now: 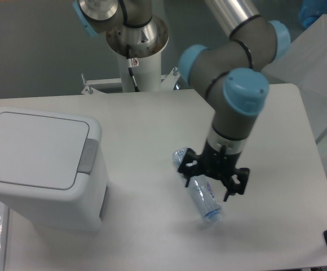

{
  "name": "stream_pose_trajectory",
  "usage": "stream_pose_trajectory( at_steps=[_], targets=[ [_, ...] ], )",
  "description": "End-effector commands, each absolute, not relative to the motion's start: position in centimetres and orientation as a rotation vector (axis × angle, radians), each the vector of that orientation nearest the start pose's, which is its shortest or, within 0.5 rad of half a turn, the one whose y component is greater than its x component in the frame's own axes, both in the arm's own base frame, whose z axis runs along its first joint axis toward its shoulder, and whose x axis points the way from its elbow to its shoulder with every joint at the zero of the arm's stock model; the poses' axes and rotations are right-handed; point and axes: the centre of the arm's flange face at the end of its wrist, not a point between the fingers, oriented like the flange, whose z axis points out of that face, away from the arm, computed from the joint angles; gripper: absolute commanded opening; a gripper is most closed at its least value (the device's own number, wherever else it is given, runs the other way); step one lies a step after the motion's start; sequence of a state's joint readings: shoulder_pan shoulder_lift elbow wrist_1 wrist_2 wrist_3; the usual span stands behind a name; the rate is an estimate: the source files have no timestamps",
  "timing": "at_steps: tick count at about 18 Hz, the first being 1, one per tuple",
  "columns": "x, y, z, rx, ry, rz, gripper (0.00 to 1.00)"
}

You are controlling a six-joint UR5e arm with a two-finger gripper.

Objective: Open the trash can
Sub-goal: 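Move the gripper over the clear bottle toward the white trash can, then position the gripper above the grey tab on the trash can lid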

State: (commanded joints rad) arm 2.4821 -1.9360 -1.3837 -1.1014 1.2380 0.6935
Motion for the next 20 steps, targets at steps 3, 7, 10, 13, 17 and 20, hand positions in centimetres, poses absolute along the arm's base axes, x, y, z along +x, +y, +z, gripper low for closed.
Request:
stream_pose_trajectory(
  at_steps=[3,7,10,13,17,20],
  targets=[
    [-38.5,54.6,45.9,-2.638,-0.247,-0.058,1.00],
    [-33.8,55.7,48.7,-2.609,-0.262,-0.073,1.00],
    [-31.2,56.3,49.6,-2.601,-0.239,-0.085,1.00],
    [-29.8,56.3,49.5,-2.605,-0.251,-0.101,1.00],
    [-28.2,54.5,48.7,-2.623,-0.249,-0.113,1.00],
    [-28.2,54.7,48.4,-2.625,-0.248,-0.113,1.00]
  ],
)
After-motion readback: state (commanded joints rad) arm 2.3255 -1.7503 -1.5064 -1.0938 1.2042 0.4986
